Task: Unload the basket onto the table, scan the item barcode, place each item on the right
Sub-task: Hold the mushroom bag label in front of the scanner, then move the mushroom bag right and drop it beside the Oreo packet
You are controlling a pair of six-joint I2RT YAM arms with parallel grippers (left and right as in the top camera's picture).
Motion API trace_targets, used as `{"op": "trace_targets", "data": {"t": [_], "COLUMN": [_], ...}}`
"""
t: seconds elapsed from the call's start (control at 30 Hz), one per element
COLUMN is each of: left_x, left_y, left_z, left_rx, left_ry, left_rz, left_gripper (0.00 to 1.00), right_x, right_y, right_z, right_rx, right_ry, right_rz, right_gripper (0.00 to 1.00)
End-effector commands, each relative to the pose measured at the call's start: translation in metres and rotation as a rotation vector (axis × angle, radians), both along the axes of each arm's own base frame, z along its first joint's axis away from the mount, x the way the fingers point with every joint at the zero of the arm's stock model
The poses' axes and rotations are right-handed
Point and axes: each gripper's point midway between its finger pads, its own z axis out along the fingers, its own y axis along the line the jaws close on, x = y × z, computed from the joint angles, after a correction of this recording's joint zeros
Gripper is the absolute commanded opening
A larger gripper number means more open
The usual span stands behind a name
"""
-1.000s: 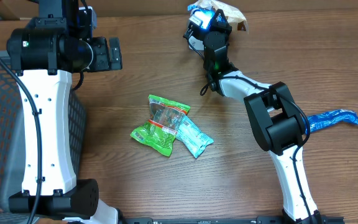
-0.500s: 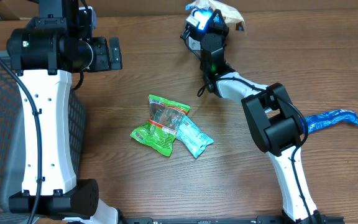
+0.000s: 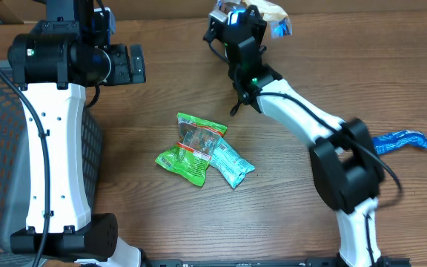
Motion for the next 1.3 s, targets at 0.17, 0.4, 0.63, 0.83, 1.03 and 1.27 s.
{"op": "trace_targets", "data": {"t": [0.17,0.4,0.63,0.83,1.03,1.27], "left_x": [0.0,0.0,0.0,0.0,0.0,0.0], "left_y": [0.003,0.003,0.003,0.003,0.003,0.003], "left_z": [0.008,0.008,0.008,0.008,0.008,0.008], "left_rx": [0.018,0.018,0.018,0.018,0.018,0.018], "left_ry": [-0.023,-0.023,-0.023,-0.023,-0.023,-0.023], "left_rz": [-0.007,-0.007,-0.007,-0.007,-0.007,-0.007], "left_gripper": [1.0,1.0,1.0,1.0,0.99,1.0], "right_x": [-0.097,-0.148,-0.152,-0.14,-0.147,-0.167], "right_y": [0.041,0.044,-0.04,-0.182,-0.298,-0.362], "right_z": [0.045,0.022,-0.008,-0.022,-0.058,-0.123], "right_rx": [0.401,1.023,1.392,1.682,1.815,1.883], "right_ry": [0.247,0.6,0.841,0.737,0.554,0.43], "right_rz": [0.119,0.002,-0.347,-0.752,-1.007,-1.193], "right_gripper": [0.04,0.04,0.04,0.04,0.04,0.08]}}
